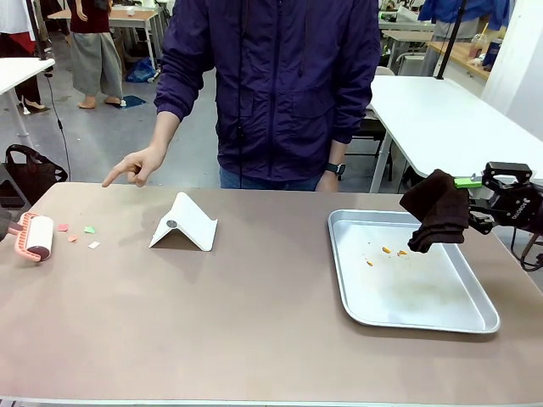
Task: Clean the surface of the table.
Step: If a person points to the right, clean the right side of the table with your right hand, and if they point to the left, clean the left side with your left hand.
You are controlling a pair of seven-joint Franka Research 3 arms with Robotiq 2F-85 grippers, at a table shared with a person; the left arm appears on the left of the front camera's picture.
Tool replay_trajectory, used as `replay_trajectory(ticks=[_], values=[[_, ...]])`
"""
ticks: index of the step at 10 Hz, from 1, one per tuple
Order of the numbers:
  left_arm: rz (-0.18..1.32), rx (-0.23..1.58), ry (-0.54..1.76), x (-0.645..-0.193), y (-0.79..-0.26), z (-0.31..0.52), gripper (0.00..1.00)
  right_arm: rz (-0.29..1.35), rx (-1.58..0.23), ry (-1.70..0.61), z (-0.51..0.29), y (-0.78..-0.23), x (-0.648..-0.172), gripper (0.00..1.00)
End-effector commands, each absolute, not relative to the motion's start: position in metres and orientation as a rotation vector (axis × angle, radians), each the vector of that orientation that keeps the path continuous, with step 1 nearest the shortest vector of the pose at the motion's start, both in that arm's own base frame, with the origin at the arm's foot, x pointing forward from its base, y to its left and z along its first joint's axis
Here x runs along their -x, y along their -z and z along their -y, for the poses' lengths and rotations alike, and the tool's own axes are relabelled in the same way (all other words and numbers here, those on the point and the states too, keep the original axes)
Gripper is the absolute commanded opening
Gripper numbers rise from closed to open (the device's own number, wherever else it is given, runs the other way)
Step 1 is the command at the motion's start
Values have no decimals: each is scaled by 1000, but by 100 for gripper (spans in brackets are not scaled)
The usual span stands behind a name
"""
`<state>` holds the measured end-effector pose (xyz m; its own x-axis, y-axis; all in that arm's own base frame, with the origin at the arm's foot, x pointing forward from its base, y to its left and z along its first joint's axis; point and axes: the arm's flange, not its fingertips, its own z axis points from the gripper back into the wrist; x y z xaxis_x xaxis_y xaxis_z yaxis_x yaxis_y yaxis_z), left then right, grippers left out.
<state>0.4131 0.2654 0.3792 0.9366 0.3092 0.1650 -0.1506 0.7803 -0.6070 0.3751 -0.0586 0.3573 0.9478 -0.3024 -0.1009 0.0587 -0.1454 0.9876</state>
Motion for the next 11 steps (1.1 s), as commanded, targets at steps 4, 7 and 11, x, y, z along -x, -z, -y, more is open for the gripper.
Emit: replay_trajectory(ticks=[4, 7, 11], values=[[194, 541, -247, -430, -371, -236, 22, 182, -1702, 296, 60, -363, -372, 0], [145, 563, -199, -448, -372, -212, 22, 182, -1702, 296, 60, -363, -372, 0], [139, 593, -133, -475, -377, -174, 22, 182, -1702, 296, 60, -363, -372, 0]])
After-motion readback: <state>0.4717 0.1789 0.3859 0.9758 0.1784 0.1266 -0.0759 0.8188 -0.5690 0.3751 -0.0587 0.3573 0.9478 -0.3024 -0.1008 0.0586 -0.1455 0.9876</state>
